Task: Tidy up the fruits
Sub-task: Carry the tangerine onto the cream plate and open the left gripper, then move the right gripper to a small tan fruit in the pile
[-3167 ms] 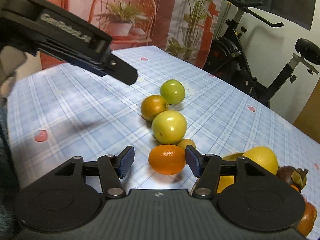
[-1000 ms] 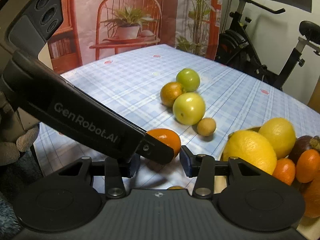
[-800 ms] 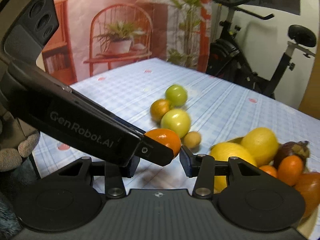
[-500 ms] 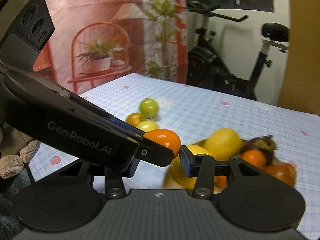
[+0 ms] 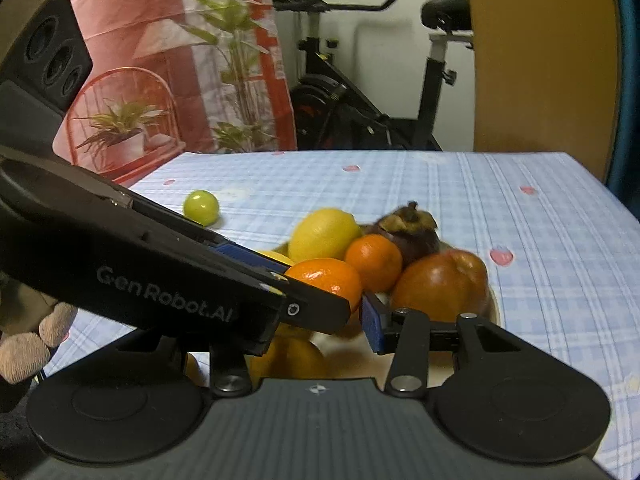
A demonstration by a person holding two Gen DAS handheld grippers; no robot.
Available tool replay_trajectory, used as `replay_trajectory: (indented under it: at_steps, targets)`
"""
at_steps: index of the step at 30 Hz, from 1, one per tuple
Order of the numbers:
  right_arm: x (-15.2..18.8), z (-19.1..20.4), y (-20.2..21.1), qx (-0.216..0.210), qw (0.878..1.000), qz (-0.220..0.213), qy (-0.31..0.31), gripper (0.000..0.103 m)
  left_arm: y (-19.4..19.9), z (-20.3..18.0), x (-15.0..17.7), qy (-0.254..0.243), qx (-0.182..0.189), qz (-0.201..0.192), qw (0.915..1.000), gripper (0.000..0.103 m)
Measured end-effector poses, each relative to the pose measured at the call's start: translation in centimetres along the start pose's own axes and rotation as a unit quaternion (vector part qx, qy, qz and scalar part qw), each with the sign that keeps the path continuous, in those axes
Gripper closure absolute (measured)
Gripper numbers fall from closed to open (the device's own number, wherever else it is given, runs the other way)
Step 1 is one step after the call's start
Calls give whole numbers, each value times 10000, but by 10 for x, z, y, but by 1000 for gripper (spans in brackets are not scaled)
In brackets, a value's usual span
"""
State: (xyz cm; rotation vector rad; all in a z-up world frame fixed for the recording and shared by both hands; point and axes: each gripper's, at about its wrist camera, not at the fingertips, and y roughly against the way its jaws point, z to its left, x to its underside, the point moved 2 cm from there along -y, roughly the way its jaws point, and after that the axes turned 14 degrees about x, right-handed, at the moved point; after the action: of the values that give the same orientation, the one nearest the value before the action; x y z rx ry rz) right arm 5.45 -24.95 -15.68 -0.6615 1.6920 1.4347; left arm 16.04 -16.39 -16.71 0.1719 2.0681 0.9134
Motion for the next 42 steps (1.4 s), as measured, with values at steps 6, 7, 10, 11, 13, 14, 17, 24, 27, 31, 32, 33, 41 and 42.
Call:
replay_trajectory:
  at_steps: [6,7,10,11,13,14,17,24,27,31,32,33,41,42]
  targets:
    - [3,-2,-5,16,9999,143,-83,56,-4,4,2,50,39,19,10000,62]
    - [3,-3,-5,24,9999,146,-87,56,-6,4,0,50,51,14,10000,62]
    - [3,-3,-6,62,9998,165,-108,56,-7,4,0,38,63,-10,10000,62]
    - [3,-3,-6,62,9998,170,-122,56,-7,4,1,43,64,-23,10000,62]
    - [3,-4,-7,51,9997,185,-158,56,-6,4,1,53,90,-81,9999,61]
    - [3,-4,-7,64,9996,199,-167,56,-5,5,2,75,96,-113,9999,60]
    - [3,-5,-8,89,9995,214,-197,54,-1,5,4,88,93,-192,9997,58]
    - [3,-3,-7,205,9995,206,-146,52,15,2,6,101,63,-430,9990,51]
    - [3,-3,-6,235,9994,202,-125,52,27,5,8,204,10,-607,9979,51]
    - [2,0,-5,285,9994,161,-59,51,51,16,12,481,-145,-993,9938,51]
    - [2,0,-4,289,9995,148,-39,51,58,19,14,532,-216,-1103,9922,51]
    - [2,1,-4,301,9995,132,-17,50,66,23,17,583,-289,-1221,9904,51]
    - [-1,6,0,382,9991,-109,116,46,120,55,39,995,-1206,-1869,9699,51]
    - [-1,8,3,349,9991,-195,129,46,126,59,41,1049,-1335,-1924,9665,51]
